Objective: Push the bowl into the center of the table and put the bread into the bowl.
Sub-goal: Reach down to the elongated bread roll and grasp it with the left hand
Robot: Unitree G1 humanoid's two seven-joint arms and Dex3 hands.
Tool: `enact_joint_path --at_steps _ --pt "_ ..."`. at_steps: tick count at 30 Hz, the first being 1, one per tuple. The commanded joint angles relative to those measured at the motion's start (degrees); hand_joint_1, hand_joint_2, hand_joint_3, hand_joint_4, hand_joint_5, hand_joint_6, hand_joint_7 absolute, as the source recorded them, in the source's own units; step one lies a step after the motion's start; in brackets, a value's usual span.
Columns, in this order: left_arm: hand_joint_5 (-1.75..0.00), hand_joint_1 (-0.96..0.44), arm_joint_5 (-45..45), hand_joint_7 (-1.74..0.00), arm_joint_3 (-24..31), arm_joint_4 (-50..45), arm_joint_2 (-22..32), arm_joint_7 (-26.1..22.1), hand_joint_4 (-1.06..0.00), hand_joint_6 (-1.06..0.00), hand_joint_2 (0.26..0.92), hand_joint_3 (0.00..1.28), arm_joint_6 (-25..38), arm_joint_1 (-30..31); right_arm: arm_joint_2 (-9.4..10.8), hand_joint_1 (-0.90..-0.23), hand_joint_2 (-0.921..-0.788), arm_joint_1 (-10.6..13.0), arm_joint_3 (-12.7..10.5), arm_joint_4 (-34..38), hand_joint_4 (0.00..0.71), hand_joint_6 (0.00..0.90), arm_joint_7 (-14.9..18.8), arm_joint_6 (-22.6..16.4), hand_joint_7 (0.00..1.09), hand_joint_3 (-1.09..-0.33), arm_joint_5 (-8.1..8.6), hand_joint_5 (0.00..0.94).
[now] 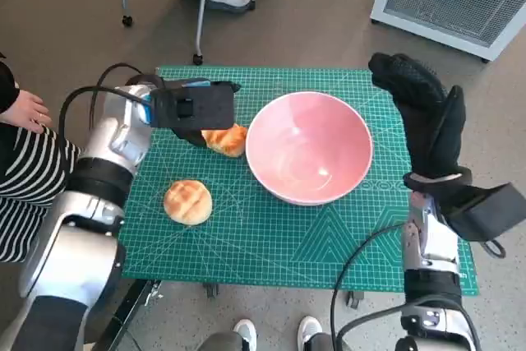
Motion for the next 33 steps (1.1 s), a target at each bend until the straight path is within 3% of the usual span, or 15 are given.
enact_joint_path --at_steps 1,11,15,26,33 --pt "-0.02 -0.01 2.0 -0.03 -1.6 4.0 -1.4 2.5 -0.06 -0.19 0.706 0.11 1.0 -2.0 0.5 -0.752 -0.921 2.0 0.1 -0.4 0.146 0.092 -0.2 0.9 0.44 -0.763 0.41 0.001" --pt "-0.03 -0.05 5.2 -0.04 -4.5 8.3 -3.1 6.8 -0.13 -0.26 0.702 0.10 2.7 -1.1 0.6 -0.754 -0.921 2.8 0.1 -1.2 0.144 0.087 -0.5 1.0 0.44 -0.762 0.22 0.000" --pt "-0.03 -0.05 5.7 -0.04 -4.8 8.9 -3.4 8.1 -0.21 -0.33 0.711 0.10 2.3 -0.3 0.8 -0.753 -0.921 3.0 0.2 -1.4 0.143 0.084 -0.6 1.1 0.45 -0.762 0.25 0.000" --pt "-0.04 -0.06 6.9 -0.08 -6.5 9.7 -3.3 10.9 -0.51 -0.57 0.778 0.07 -0.8 1.5 1.4 -0.751 -0.921 3.3 0.5 -2.0 0.141 0.079 -1.3 1.8 0.45 -0.762 -0.13 0.000" --pt "-0.09 -0.05 7.3 -0.21 -6.8 9.8 -3.0 16.5 -0.74 -0.76 0.845 0.05 -3.2 3.0 1.6 -0.750 -0.921 3.4 0.9 -2.7 0.141 0.077 -1.6 2.6 0.45 -0.762 -0.30 0.000"
